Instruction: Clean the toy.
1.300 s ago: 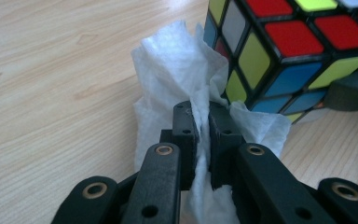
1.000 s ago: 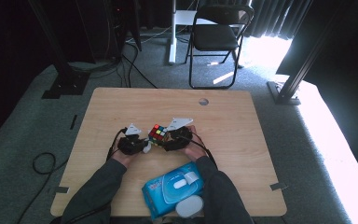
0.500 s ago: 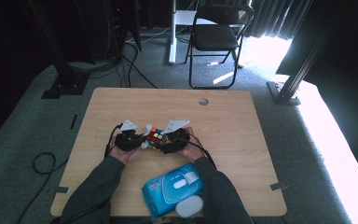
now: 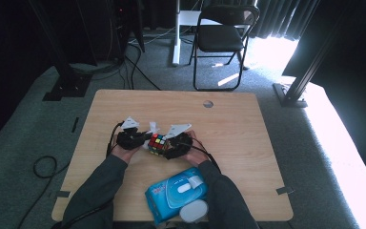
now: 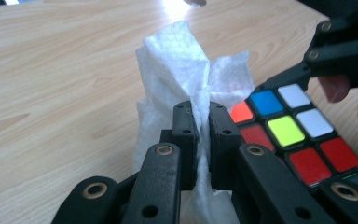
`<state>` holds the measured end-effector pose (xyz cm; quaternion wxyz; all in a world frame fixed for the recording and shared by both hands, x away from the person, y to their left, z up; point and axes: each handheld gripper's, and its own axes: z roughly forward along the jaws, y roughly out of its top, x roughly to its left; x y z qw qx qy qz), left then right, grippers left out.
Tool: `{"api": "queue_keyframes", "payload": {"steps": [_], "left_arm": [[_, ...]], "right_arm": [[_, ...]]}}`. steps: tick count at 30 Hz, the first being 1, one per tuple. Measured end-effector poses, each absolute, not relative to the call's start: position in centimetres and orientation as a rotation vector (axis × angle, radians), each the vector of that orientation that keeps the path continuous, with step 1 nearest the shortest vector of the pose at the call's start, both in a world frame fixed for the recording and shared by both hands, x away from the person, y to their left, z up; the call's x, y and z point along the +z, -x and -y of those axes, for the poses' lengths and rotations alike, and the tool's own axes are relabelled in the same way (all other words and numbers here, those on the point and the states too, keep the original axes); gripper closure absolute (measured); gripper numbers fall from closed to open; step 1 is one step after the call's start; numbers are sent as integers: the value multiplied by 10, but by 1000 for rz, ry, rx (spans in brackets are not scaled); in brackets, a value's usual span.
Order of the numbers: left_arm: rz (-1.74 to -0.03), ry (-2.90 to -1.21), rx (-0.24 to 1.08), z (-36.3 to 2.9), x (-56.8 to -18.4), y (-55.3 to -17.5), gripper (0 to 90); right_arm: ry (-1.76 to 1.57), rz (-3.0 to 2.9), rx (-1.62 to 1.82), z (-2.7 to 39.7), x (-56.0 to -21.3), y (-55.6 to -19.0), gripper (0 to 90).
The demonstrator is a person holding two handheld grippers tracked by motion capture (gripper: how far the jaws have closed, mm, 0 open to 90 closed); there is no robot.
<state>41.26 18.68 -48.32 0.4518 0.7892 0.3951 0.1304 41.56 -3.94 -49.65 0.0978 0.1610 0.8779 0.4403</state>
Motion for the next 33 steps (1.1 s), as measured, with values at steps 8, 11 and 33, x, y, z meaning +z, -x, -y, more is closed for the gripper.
{"api": "queue_keyframes", "payload": {"steps": [8, 11, 33], "left_arm": [[-960, -1928, 328, -187, -476, -411, 838], [-954, -1915, 327, -187, -473, -410, 838], [-971, -1930, 304, -187, -482, -412, 838]], "right_arm": [[-492, -2602, 1280, 39, -498, -417, 343], [-495, -2606, 1267, 38, -500, -417, 343], [-522, -2566, 1335, 44, -495, -417, 343]]}}
